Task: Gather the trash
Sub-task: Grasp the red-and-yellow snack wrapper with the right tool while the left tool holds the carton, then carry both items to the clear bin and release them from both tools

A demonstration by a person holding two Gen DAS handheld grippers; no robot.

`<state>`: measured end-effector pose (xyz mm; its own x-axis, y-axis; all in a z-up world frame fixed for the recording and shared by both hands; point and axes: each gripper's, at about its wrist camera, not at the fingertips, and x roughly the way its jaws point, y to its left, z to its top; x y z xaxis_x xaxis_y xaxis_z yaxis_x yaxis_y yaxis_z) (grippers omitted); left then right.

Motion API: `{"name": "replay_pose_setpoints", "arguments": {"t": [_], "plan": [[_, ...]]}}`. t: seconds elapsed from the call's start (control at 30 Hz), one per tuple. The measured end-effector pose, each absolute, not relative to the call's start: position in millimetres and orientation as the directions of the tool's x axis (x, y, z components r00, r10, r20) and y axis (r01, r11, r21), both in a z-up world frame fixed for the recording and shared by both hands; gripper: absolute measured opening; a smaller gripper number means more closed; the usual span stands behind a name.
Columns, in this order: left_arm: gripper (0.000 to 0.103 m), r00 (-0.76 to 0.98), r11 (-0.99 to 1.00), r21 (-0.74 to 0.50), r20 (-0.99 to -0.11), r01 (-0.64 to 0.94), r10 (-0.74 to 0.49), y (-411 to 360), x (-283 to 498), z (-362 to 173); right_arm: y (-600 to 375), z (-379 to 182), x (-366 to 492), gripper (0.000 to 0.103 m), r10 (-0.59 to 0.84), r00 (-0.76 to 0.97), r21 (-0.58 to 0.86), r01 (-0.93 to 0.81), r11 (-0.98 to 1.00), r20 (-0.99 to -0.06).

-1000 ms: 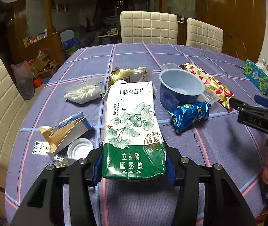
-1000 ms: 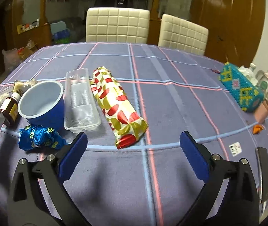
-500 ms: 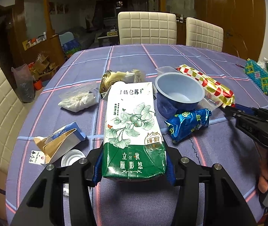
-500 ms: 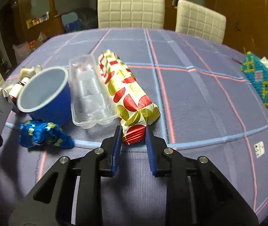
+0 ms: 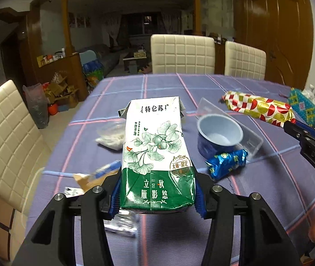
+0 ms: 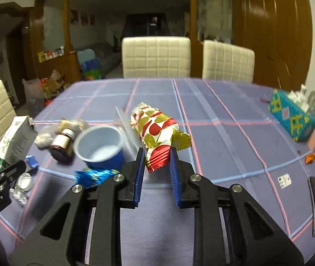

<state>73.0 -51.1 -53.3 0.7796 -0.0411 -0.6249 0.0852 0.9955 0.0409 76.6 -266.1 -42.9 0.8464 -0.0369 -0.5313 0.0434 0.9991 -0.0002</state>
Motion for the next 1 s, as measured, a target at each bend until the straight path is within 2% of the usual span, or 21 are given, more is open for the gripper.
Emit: {"name": "replay_pose_setpoints", "arguments": {"t": [0.17, 0.43, 0.73, 1.0], "plan": [[0.050, 0.795, 0.998, 0.048, -0.607, 0.029, 0.006, -27, 71, -44, -242, -25, 76, 0.024, 0.023, 0.868, -0.009, -0.032, 0.999, -0.496], [0.050, 0.806, 0.991, 0.072, -0.577, -0.112, 0.133, 27, 67, -36, -177, -17, 84, 0.024, 0.157, 0.851, -0.027, -0.197, 0.980, -0.502], [0.050, 0.751, 0.954, 0.075, -0.600, -0.290, 0.275, 113, 63, -45, -84, -10, 83, 0.024, 0.315, 0.815, -0.080, -0.400, 0.913, -0.486], [0.050, 0.687, 0.910, 0.098, -0.625, -0.402, 0.370, 169, 61, -62, -13, -20, 90, 0.024, 0.396, 0.755, -0.098, -0.515, 0.852, -0.523]]}}
